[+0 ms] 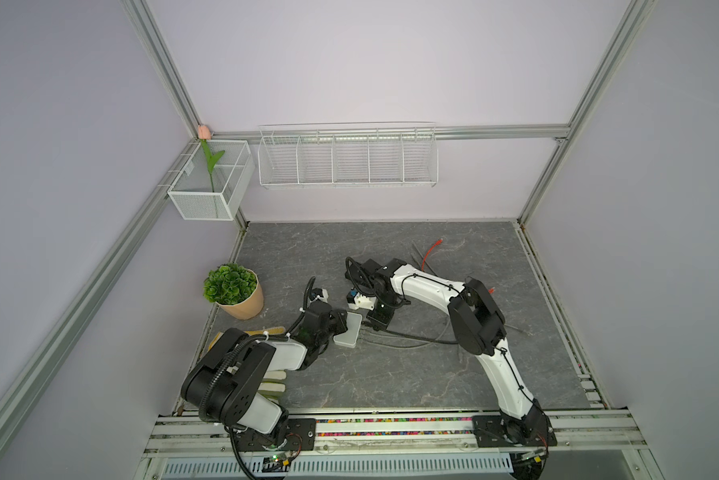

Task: Insert the plug into the switch port
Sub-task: 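Hold black plug pressed into the port with right gripper while left gripper holds switch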

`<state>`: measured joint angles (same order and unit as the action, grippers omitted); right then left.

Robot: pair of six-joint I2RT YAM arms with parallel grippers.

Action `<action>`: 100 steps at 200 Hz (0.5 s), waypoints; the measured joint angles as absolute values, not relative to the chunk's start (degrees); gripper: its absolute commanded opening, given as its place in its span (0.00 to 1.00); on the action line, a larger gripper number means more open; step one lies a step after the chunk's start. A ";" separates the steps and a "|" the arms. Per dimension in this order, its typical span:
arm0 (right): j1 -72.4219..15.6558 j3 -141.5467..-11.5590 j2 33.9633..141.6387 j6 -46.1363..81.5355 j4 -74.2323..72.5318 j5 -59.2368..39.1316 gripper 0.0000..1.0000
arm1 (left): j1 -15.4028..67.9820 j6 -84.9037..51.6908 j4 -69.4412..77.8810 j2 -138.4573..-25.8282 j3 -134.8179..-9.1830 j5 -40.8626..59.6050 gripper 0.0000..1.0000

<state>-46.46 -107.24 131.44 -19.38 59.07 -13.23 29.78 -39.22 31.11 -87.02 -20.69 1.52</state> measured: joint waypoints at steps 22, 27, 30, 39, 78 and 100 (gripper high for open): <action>-46.26 -108.20 131.76 -19.86 59.88 -13.15 0.07 | 29.82 -38.85 31.27 -87.07 -20.67 1.52 0.26; -46.22 -108.42 131.94 -19.99 60.12 -13.19 0.07 | 29.85 -38.76 31.27 -87.09 -20.67 1.52 0.26; -46.19 -108.57 132.03 -20.10 60.20 -13.21 0.07 | 29.85 -38.72 31.27 -87.09 -20.67 1.50 0.26; -46.15 -108.88 132.18 -20.25 60.55 -13.23 0.07 | 29.87 -38.61 31.31 -87.13 -20.67 1.50 0.26; -46.09 -110.45 132.86 -20.64 61.93 -13.34 0.07 | 30.17 -38.11 31.29 -87.15 -20.71 1.10 0.25; -45.91 -111.26 133.82 -20.62 62.52 -13.37 0.09 | 30.48 -37.87 30.59 -86.65 -20.73 0.30 0.25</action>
